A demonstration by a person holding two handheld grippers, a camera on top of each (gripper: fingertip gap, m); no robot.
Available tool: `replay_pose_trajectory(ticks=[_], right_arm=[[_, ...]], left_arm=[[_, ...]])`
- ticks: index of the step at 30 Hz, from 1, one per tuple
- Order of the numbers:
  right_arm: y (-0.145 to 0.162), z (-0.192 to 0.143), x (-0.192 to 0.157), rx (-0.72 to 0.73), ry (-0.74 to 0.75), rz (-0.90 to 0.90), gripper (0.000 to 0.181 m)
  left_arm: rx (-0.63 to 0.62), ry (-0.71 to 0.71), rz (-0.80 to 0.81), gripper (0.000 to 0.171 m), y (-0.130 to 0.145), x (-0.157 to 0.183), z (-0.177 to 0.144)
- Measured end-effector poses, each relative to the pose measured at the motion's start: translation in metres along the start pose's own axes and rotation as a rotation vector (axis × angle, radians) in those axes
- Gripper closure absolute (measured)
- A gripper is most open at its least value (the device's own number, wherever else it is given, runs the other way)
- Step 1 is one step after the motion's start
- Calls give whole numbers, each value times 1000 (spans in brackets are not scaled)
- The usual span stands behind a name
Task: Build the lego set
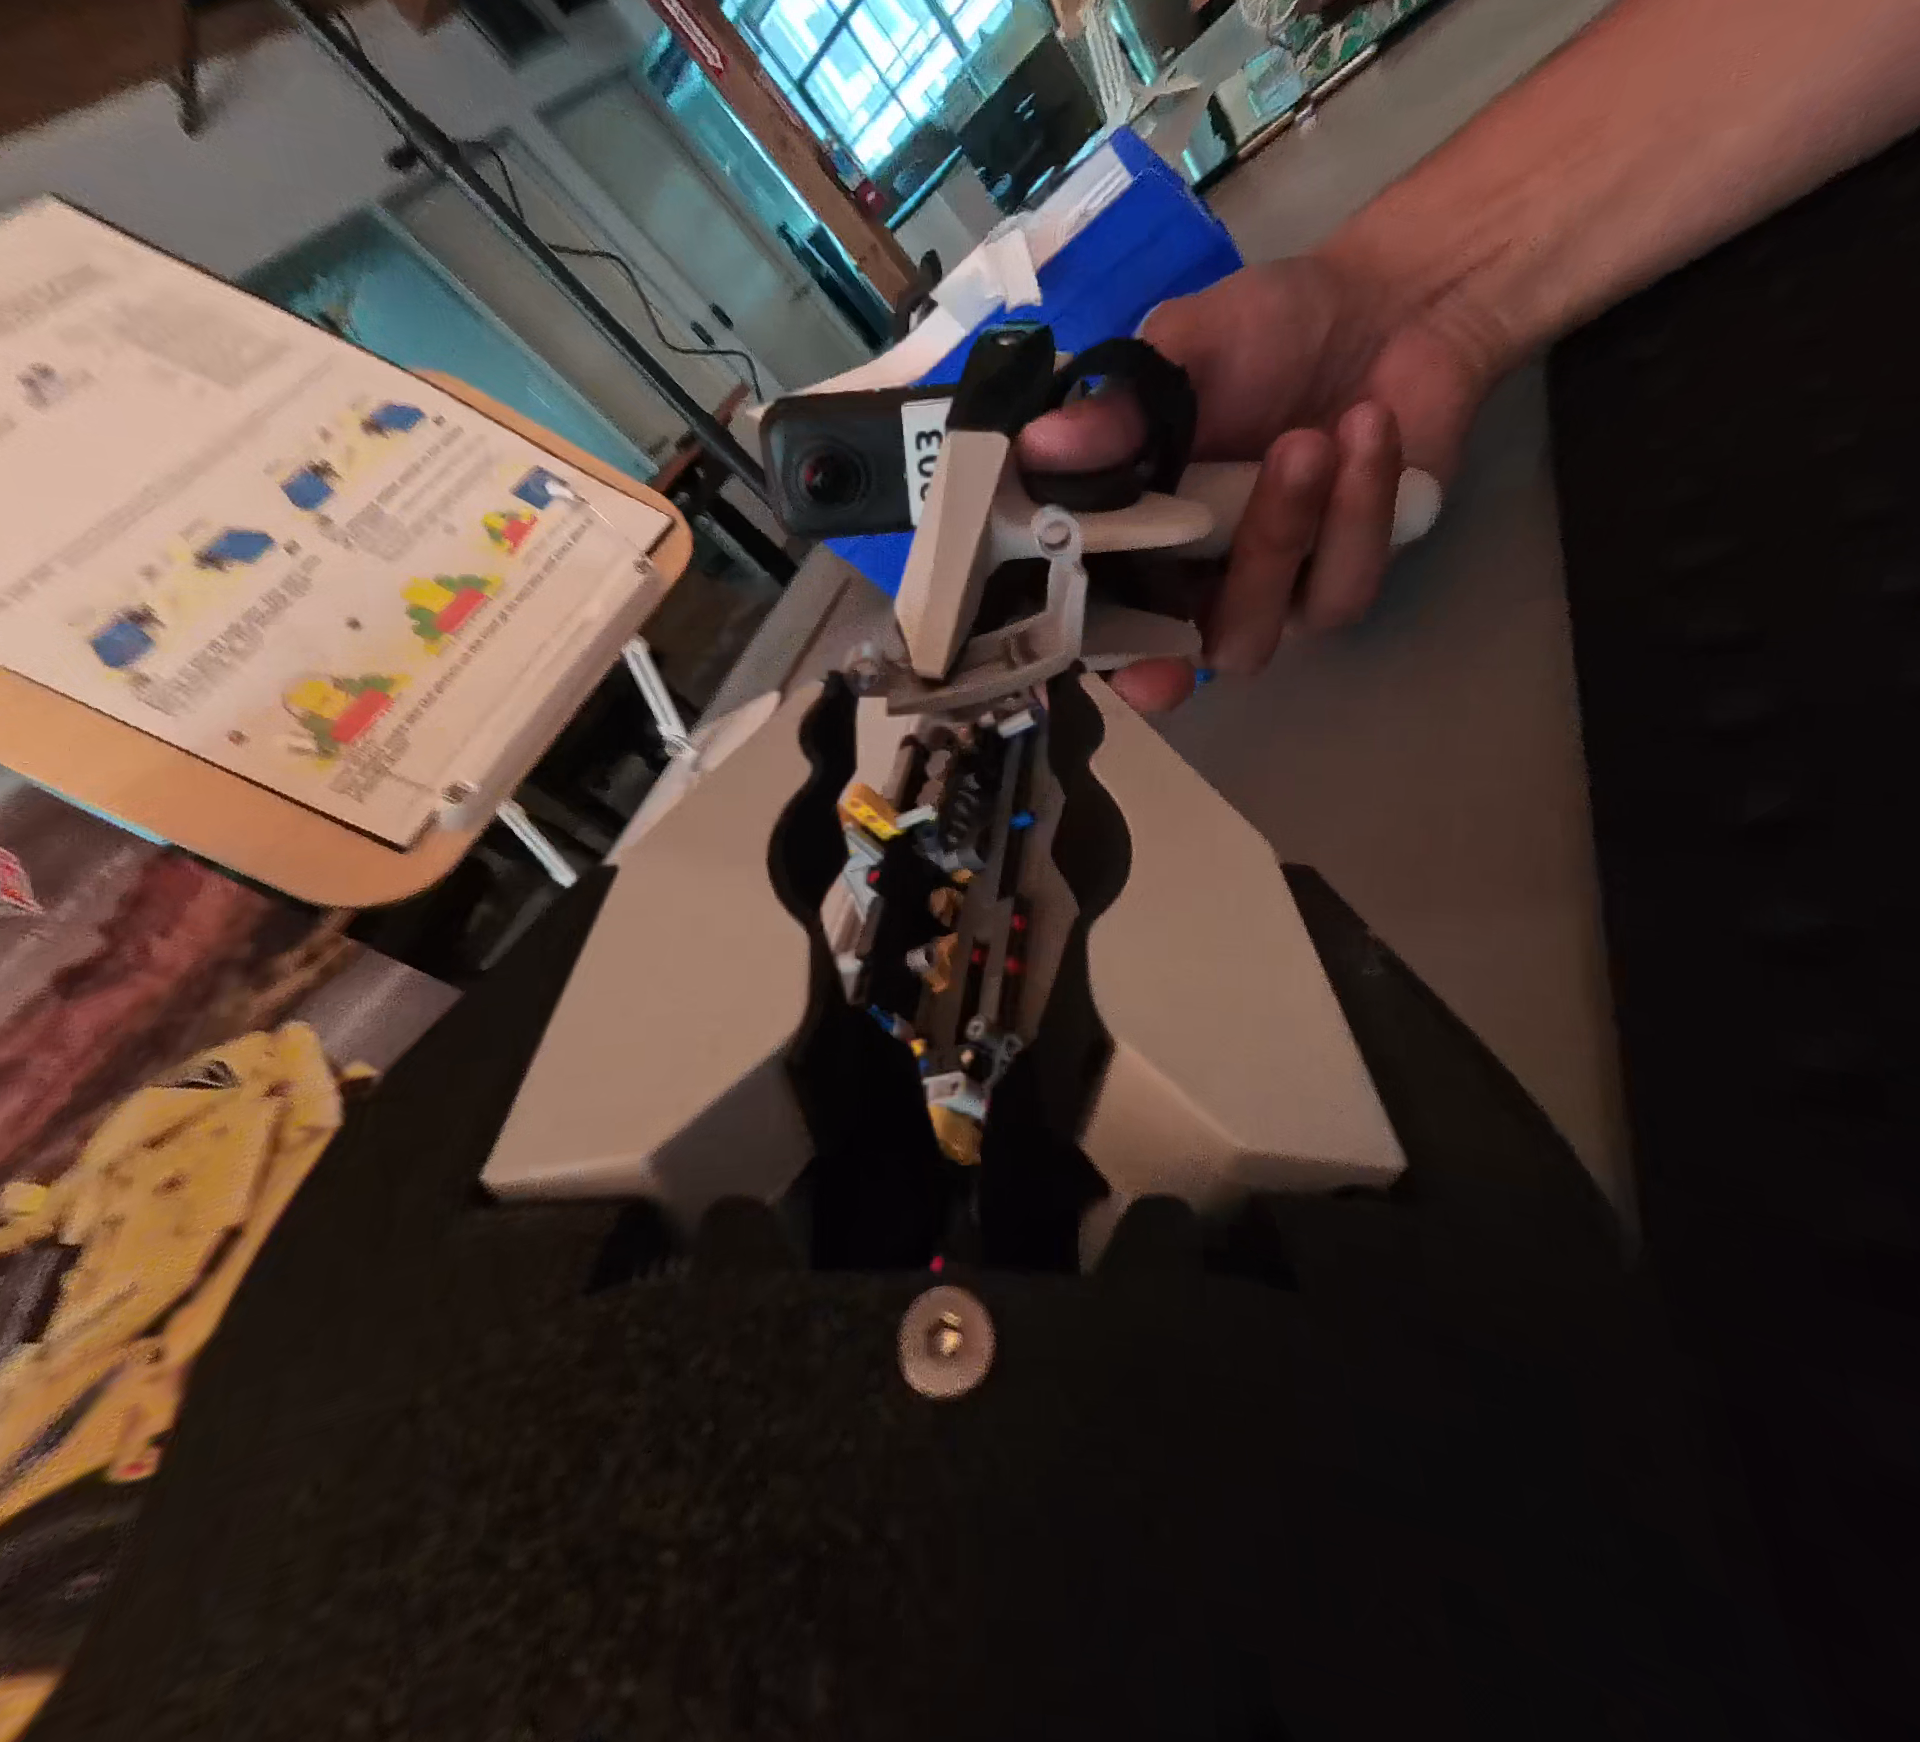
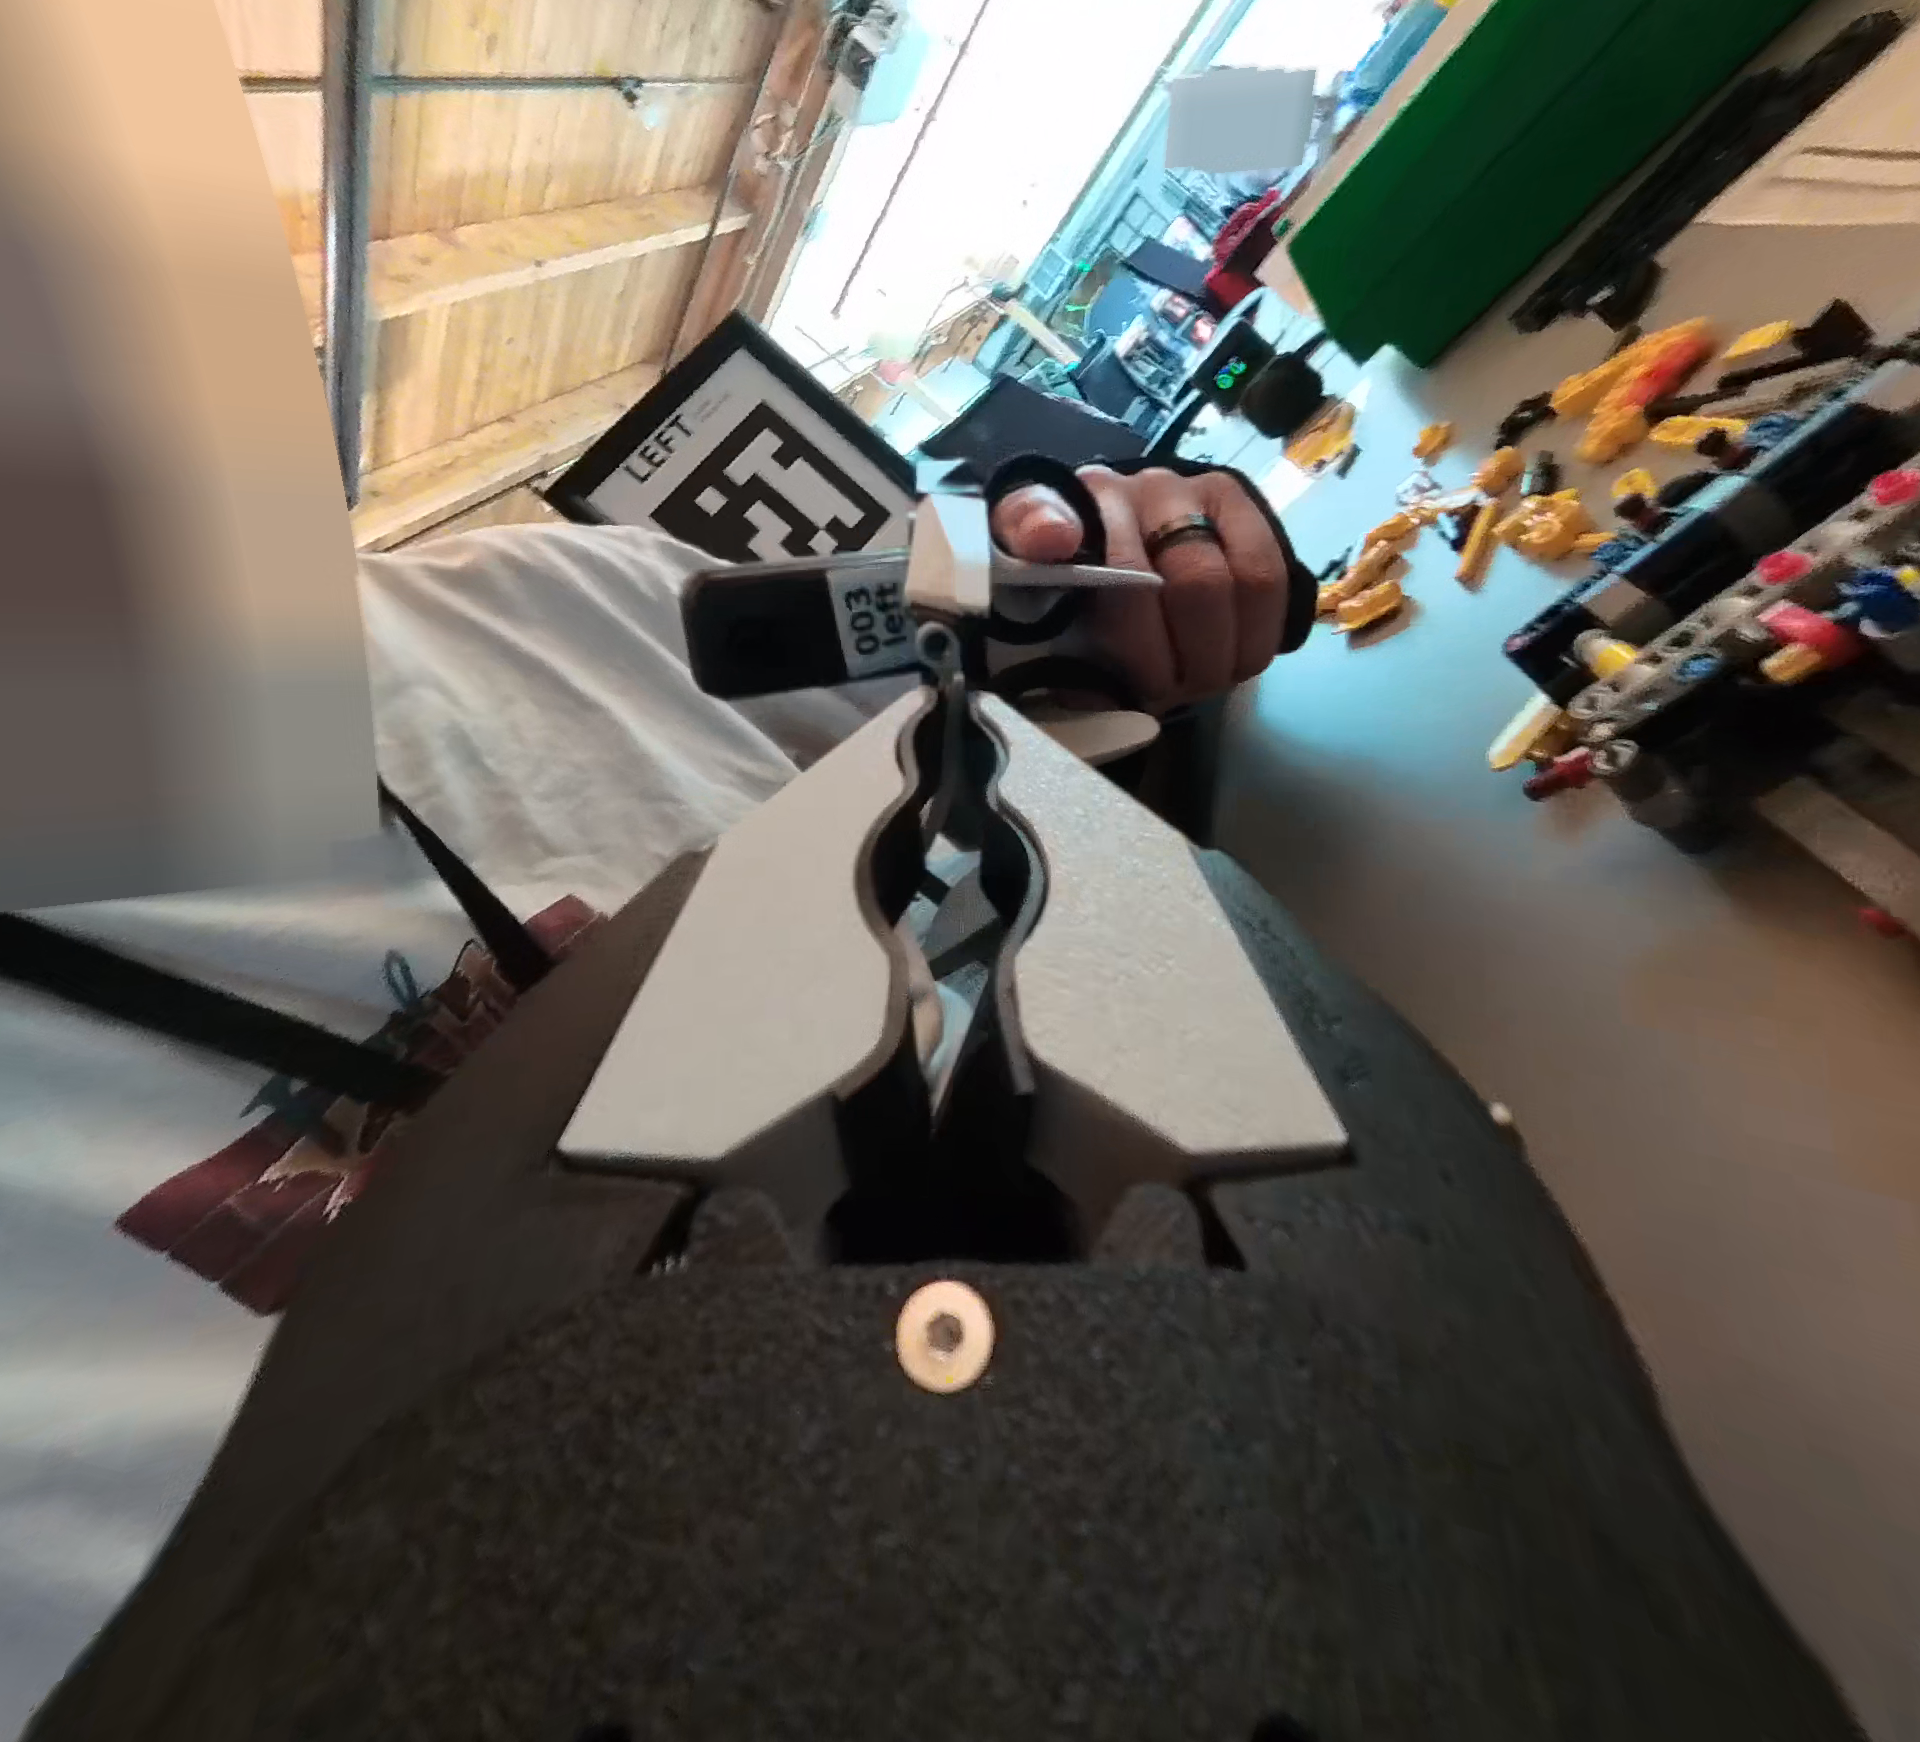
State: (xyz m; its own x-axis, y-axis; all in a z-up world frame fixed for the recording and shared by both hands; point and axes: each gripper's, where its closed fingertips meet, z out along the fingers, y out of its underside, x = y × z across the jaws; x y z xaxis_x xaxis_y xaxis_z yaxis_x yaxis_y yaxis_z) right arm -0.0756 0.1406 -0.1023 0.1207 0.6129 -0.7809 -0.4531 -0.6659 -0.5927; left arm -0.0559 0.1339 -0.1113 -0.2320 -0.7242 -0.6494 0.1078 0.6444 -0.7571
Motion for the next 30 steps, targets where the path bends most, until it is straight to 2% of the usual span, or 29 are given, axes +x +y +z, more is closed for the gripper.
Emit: replay_pose_trajectory(ticks=[1, 3, 5, 8, 12, 15, 17, 21, 24, 30], right_arm=[[0, 0, 1, 3, 8, 9, 179], [0, 0, 0, 8, 4, 9, 178], [-8, -4, 0, 56, 19, -22, 179], [-21, -17, 12, 114, 131, -98, 180], [-30, -31, 37, 150, 368, -246, 181], [-41, -36, 38, 205, 412, -297, 180], [-42, -36, 38, 205, 418, -304, 181], [-43, -33, 42, 201, 469, -340, 181], [-48, -33, 41, 226, 488, -355, 181], [-49, -33, 35, 236, 448, -302, 180]], left_arm=[[2, 9, -37, 139, 1, -2, 0], [5, 9, -53, 147, 1, -4, -1], [-19, 29, -24, 168, 9, 1, 0], [-51, 27, -96, 164, 16, -3, 1], [-74, 132, -425, 158, 23, -5, 8], [-87, 278, -710, 141, 23, 6, 14], [-91, 309, -830, 137, 24, 6, 18], [-117, 293, -858, 132, 28, 4, 24], [-141, 209, -843, 149, 34, -5, 28], [-45, 286, -964, 151, 23, -10, 24]])
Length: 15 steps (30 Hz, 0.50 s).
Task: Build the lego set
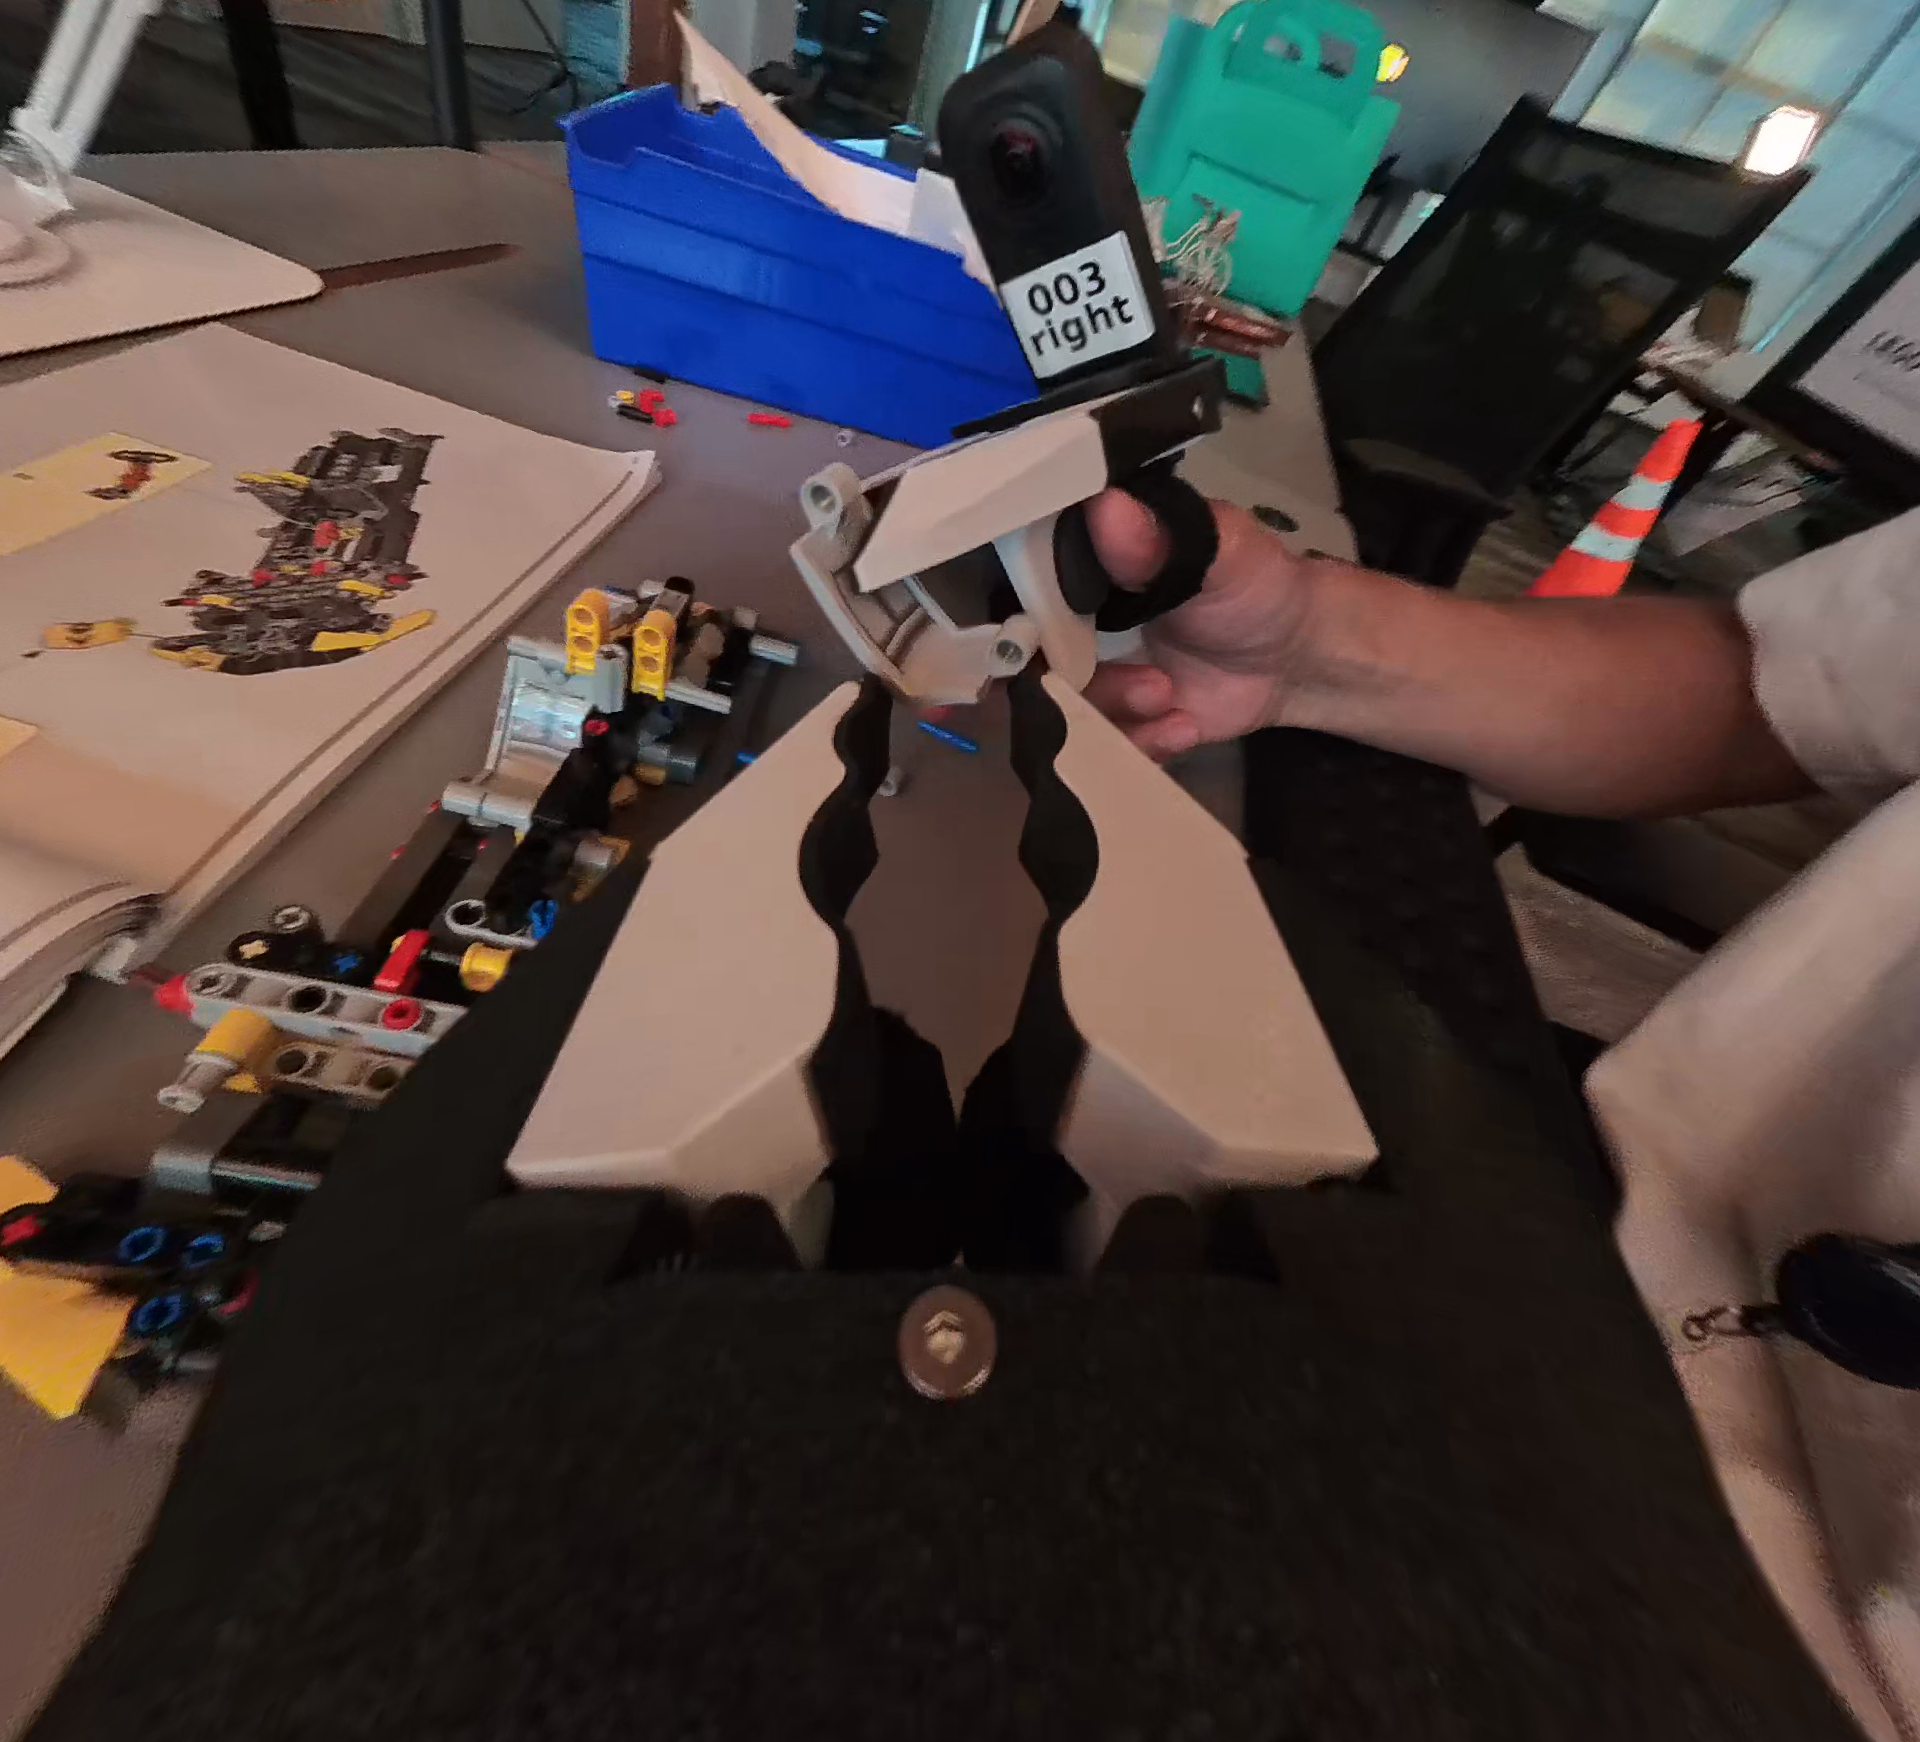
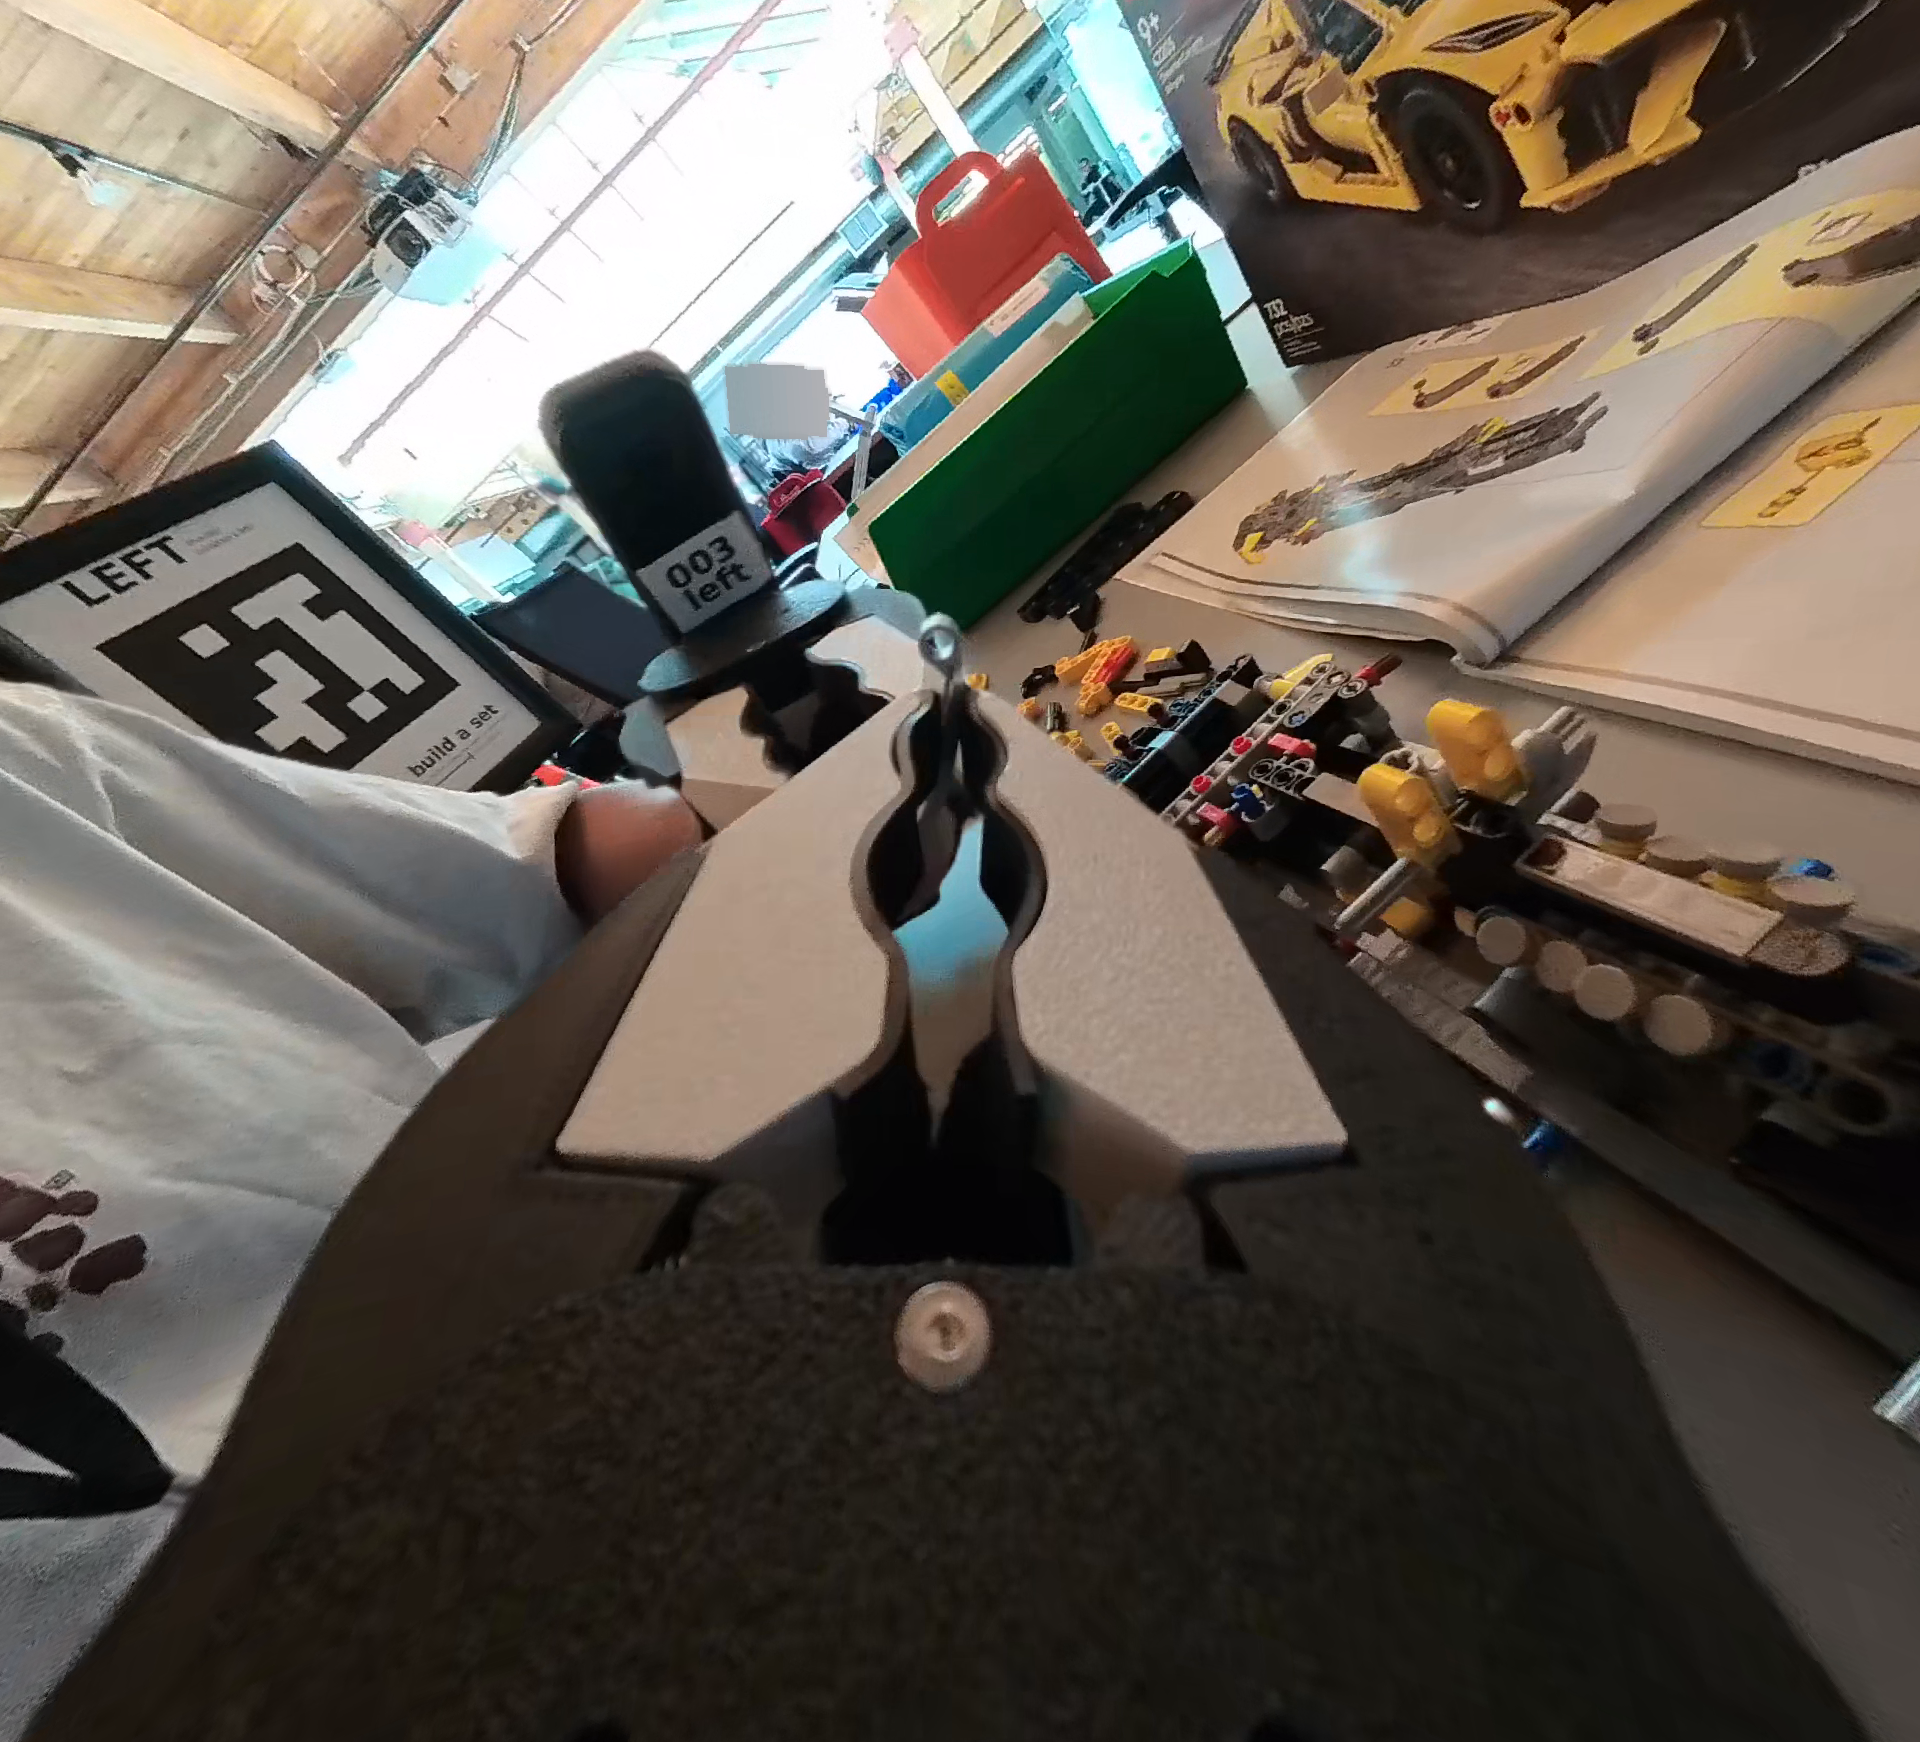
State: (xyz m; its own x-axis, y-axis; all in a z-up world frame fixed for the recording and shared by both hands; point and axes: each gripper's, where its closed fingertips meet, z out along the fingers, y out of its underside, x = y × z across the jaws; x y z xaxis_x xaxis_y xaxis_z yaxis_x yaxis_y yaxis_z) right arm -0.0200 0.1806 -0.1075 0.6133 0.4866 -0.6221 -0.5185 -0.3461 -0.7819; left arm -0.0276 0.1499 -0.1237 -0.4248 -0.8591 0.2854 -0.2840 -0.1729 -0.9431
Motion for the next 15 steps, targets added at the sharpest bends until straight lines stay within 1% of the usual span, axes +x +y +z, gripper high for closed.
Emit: replay_pose_trajectory(ticks=[2, 4, 5, 6, 7, 8, 11, 12, 14, 15], right_arm=[[0, -1, -2, -1, -13, 2, 179], [2, -3, -2, -6, -30, 38, 178], [2, -4, -2, 0, -41, 62, 179], [1, -6, -1, 8, -45, 80, 180], [0, -7, 2, 12, -35, 82, 181], [-2, -9, 6, 21, -8, 68, 181], [-10, -14, 20, 65, 117, -32, 181], [-12, -14, 23, 70, 146, -52, 180], [-15, -13, 23, 86, 172, -83, 181], [-15, -12, 23, 83, 180, -95, 181]], left_arm=[[16, 45, -40, 151, -3, 2, -2], [24, 56, -46, 152, -4, 1, -4], [21, 44, -33, 155, -4, -1, -5], [24, 26, -14, 166, -4, -3, -6], [34, -14, 8, 167, -6, -8, -8], [37, -64, 44, 164, -7, -14, -9], [-27, -281, 250, 140, -2, -35, -10], [-53, -325, 334, 131, 0, -35, -9], [-86, -421, 475, 128, 2, -36, -5], [-86, -445, 523, 128, 1, -34, -4]])
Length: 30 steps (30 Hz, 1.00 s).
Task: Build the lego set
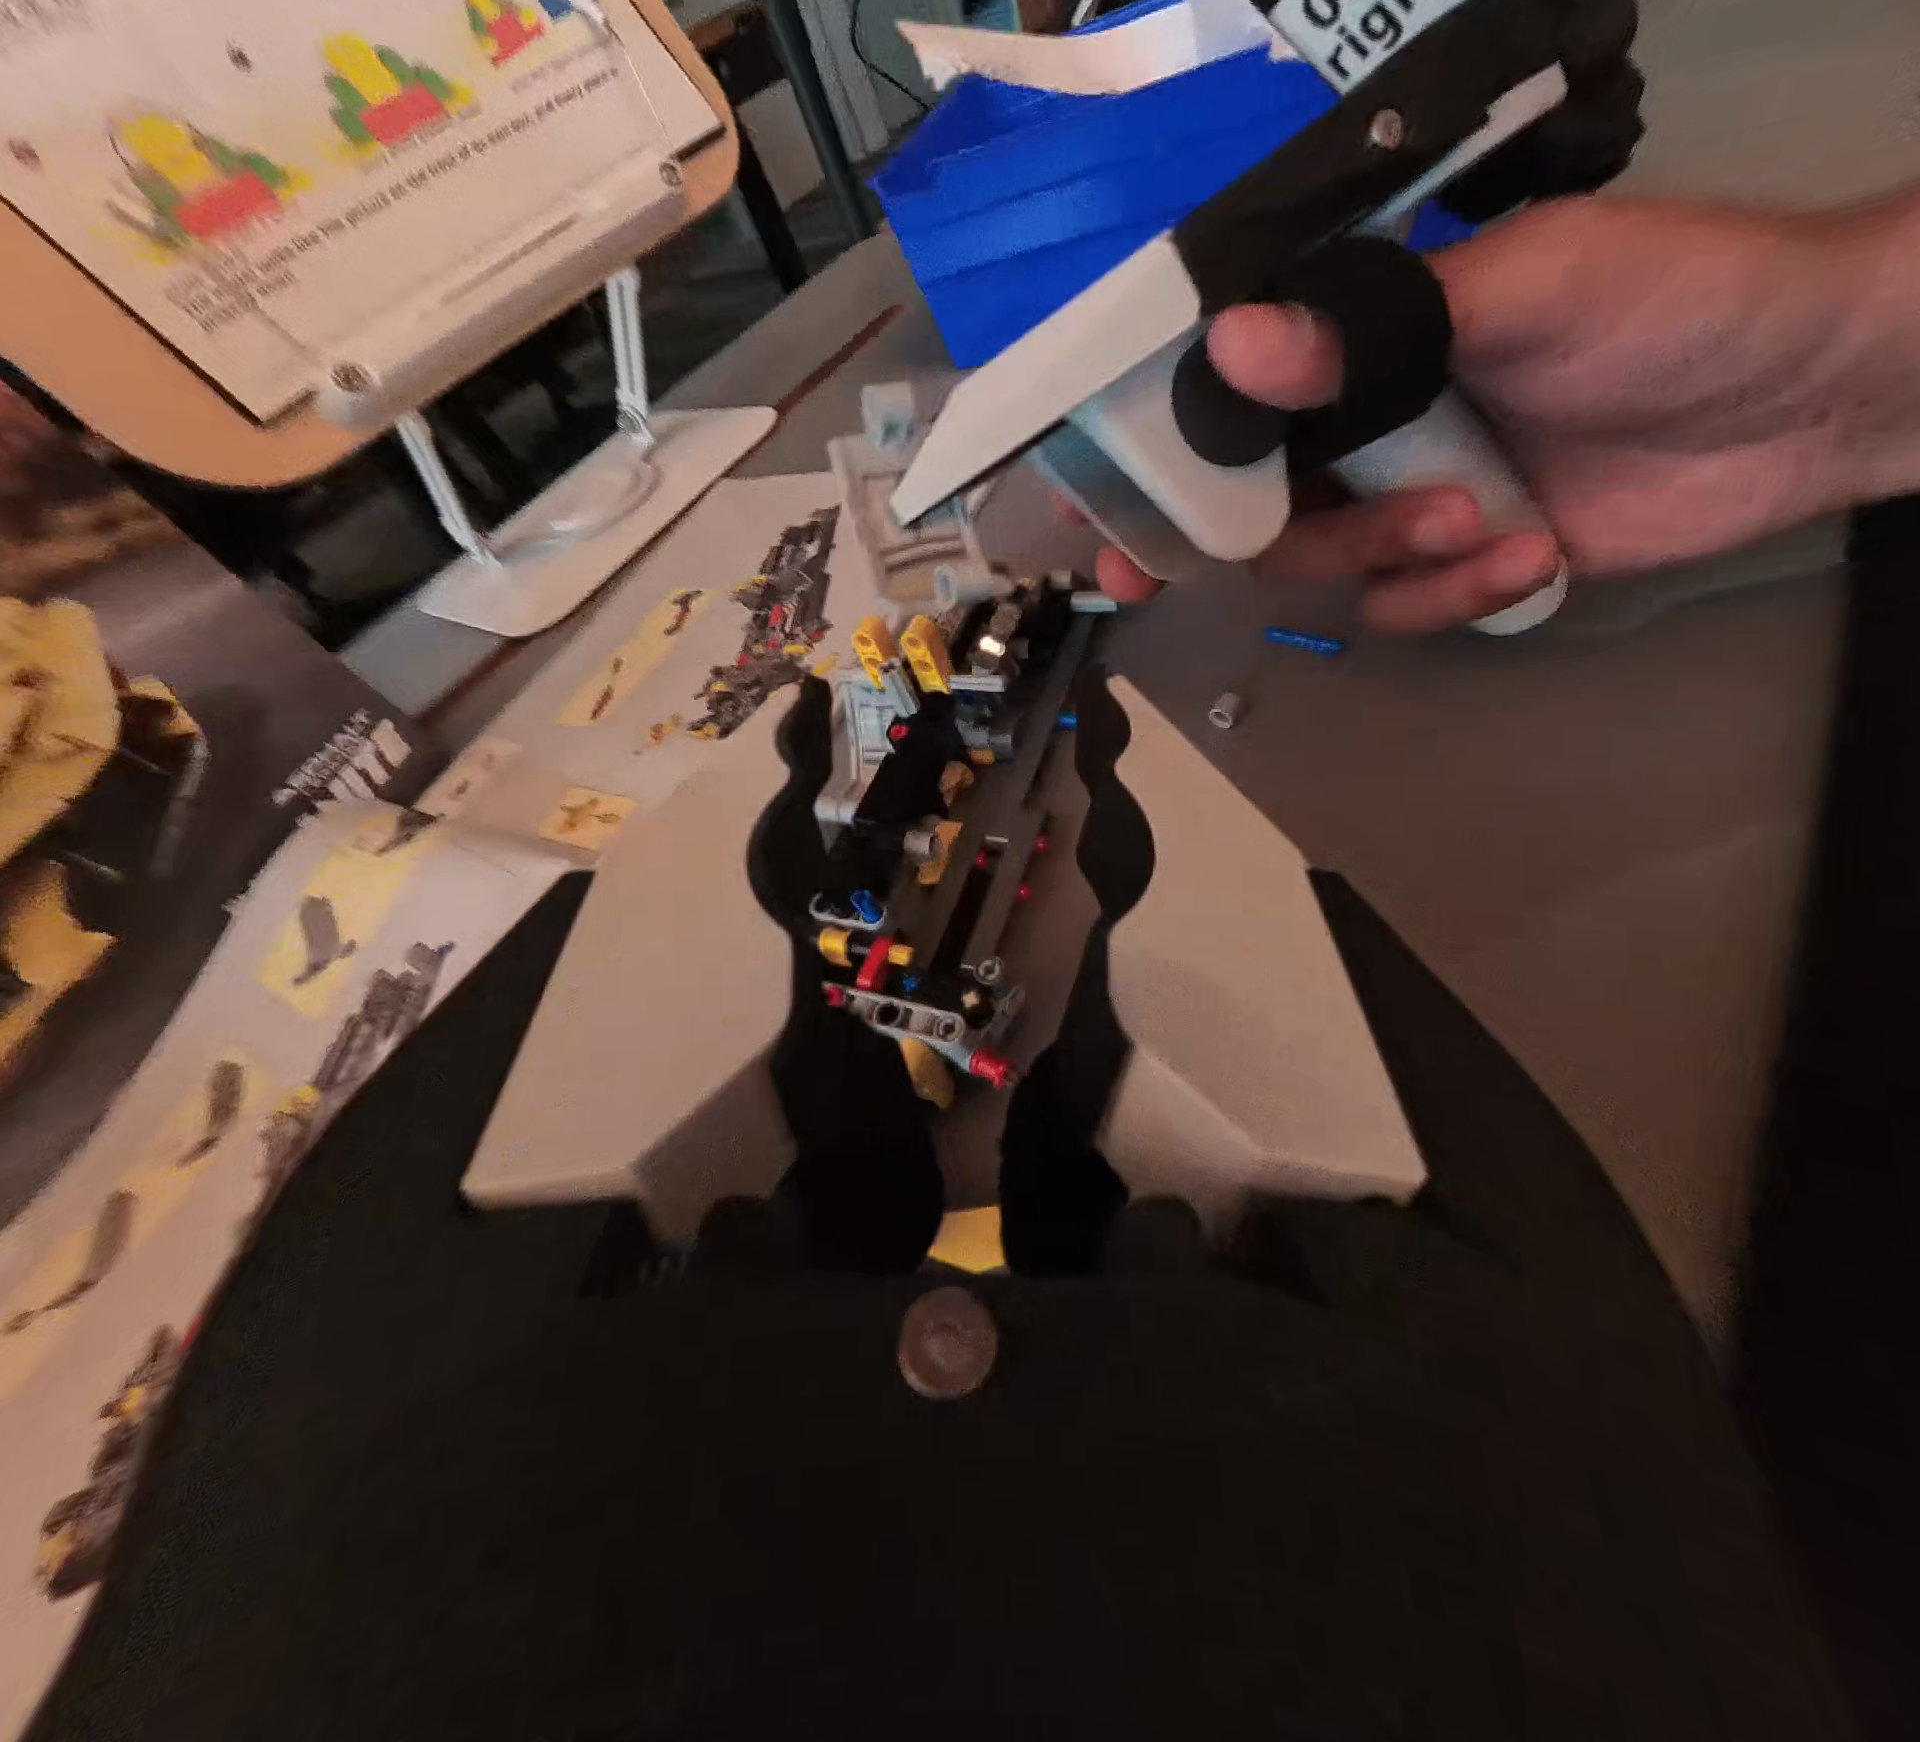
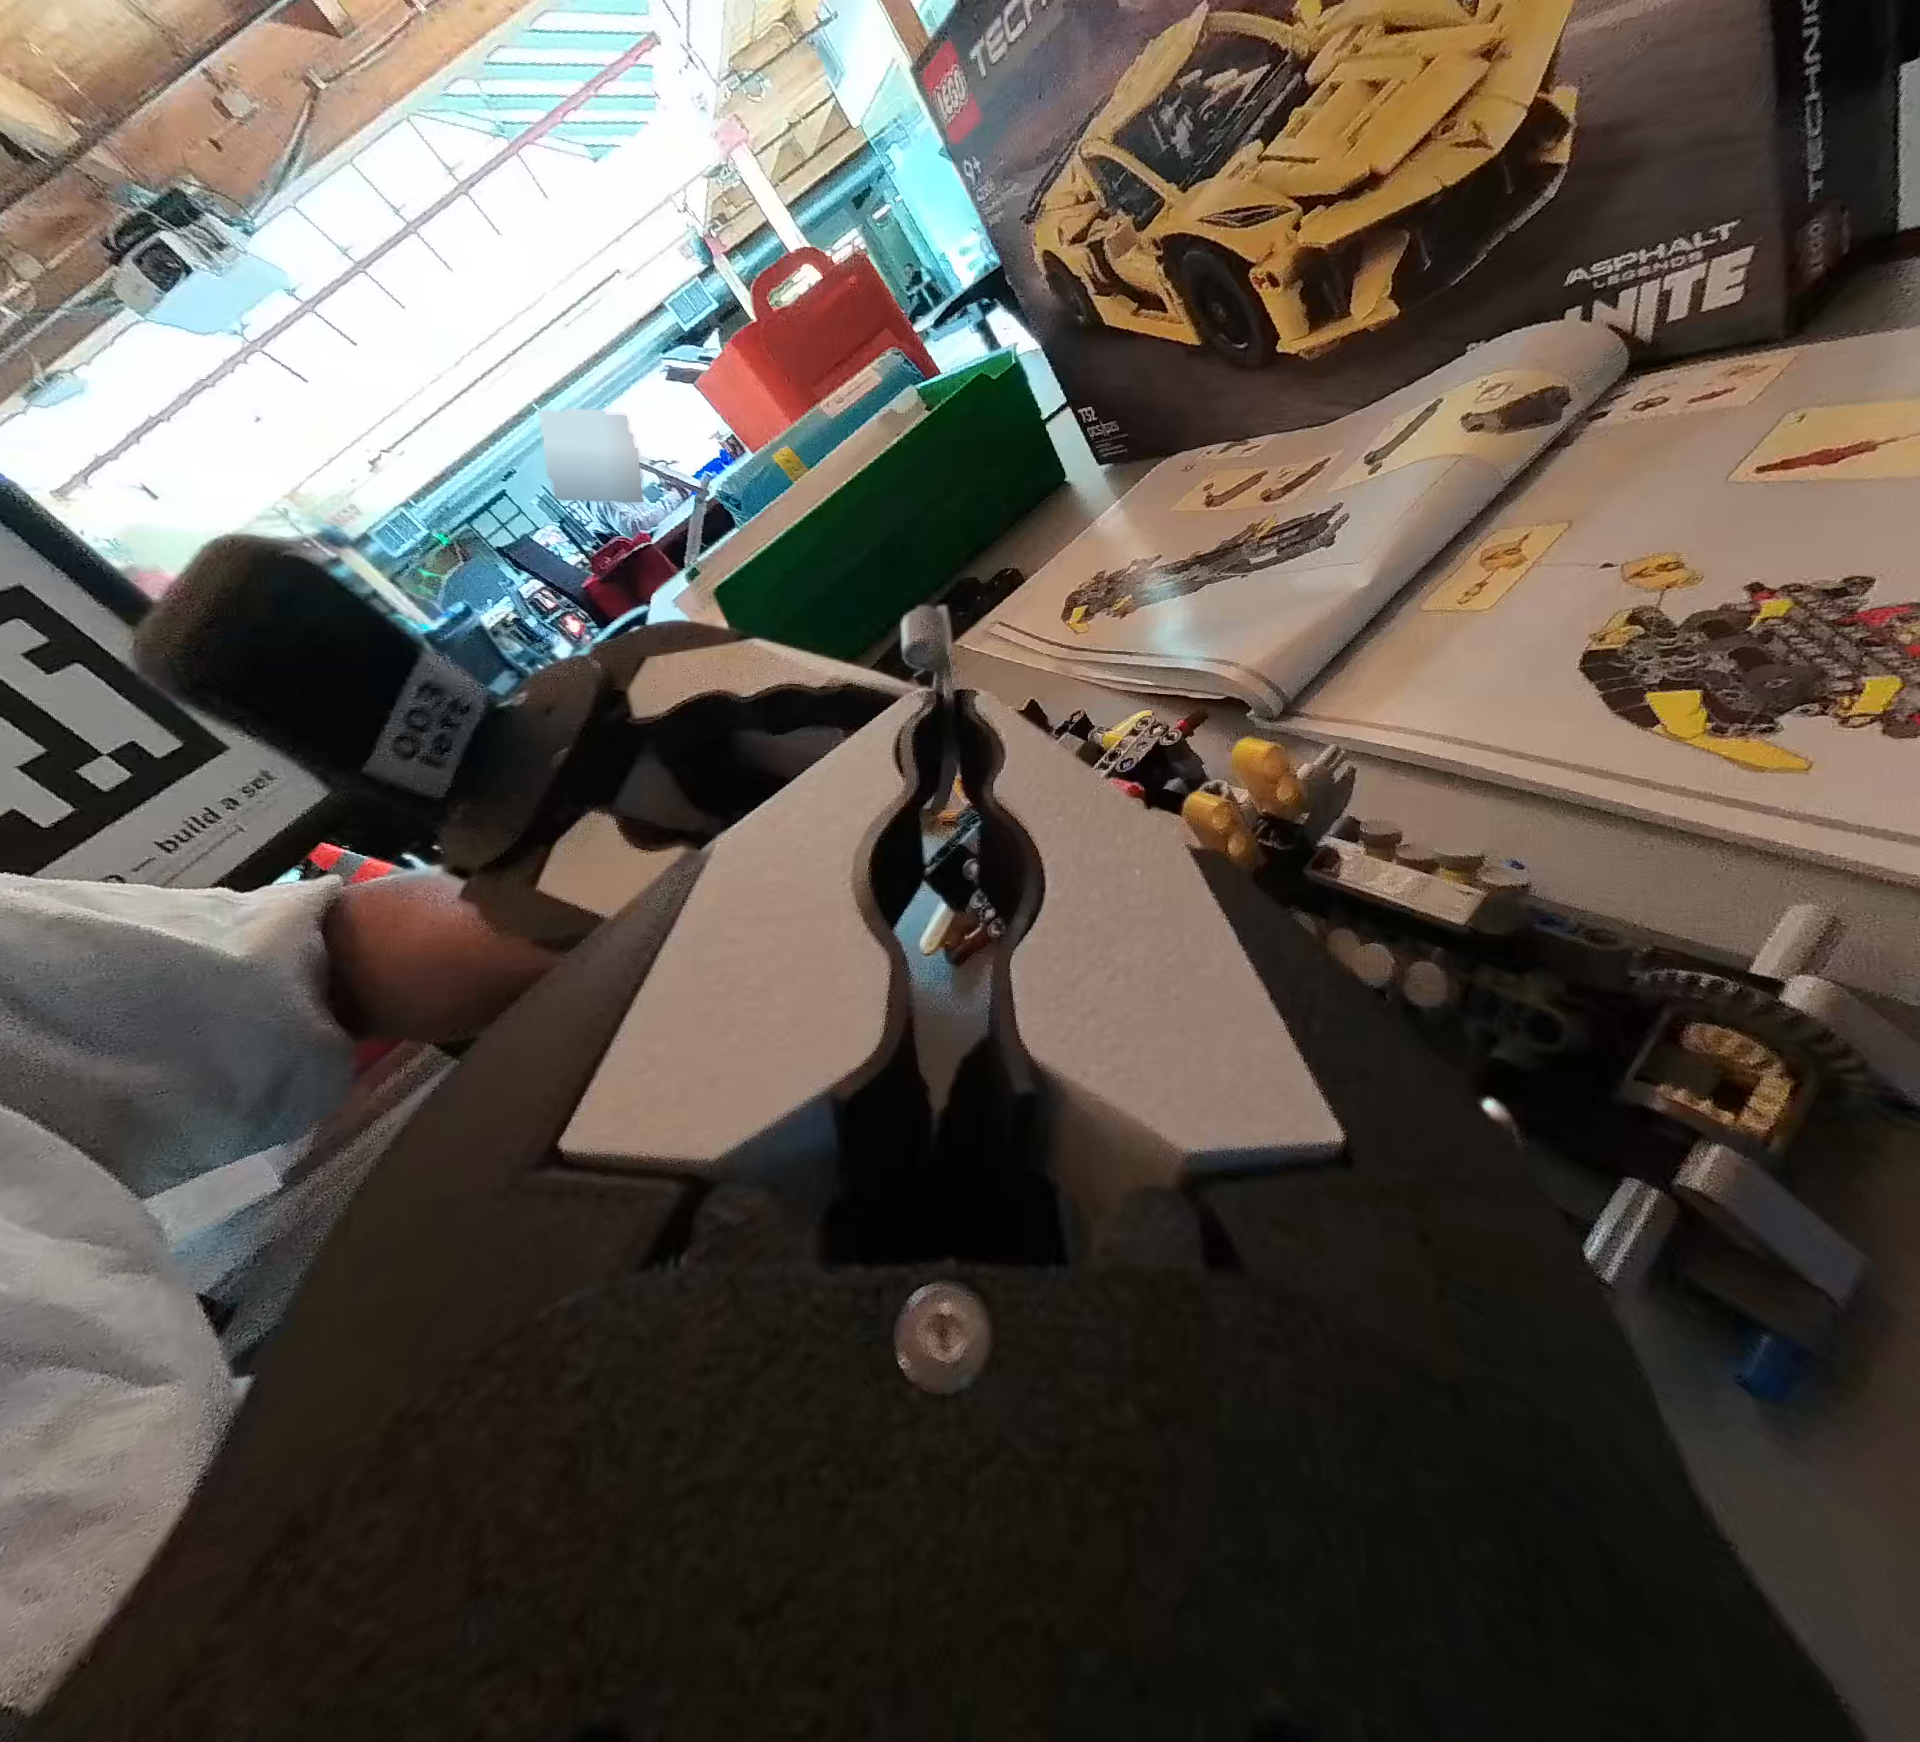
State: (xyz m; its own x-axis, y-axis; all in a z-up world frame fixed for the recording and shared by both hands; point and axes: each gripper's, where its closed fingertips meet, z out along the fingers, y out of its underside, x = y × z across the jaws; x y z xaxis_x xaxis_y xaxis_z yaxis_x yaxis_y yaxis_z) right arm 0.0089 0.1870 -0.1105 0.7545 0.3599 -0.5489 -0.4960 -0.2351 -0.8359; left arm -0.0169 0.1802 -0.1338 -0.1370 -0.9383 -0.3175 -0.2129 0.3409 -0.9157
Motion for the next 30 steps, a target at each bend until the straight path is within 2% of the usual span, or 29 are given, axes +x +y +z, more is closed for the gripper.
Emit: replay_pose_trajectory(ticks=[3, 6, 11, 14, 22, 28, 30], right_arm=[[6, 5, -5, -30, -6, -16, 181], [10, 8, -11, -44, -25, -14, 181], [11, 7, -13, -49, -88, 89, 180], [23, 9, -14, -120, -117, 136, 174], [24, 10, -18, -121, -106, 25, 181], [25, 10, -18, -130, -115, 91, 179], [24, 10, -18, -128, -112, 71, 172]], left_arm=[[-1, -38, 49, 129, -3, 4, 2], [12, -74, 84, 148, -6, -1, 1], [25, -92, 154, 149, -8, 0, 0], [24, -96, 189, 149, -8, 2, 0], [22, -65, 160, 149, -7, 4, -1], [20, -43, 94, 149, -6, 2, -1], [18, -40, 77, 149, -5, 0, -1]])
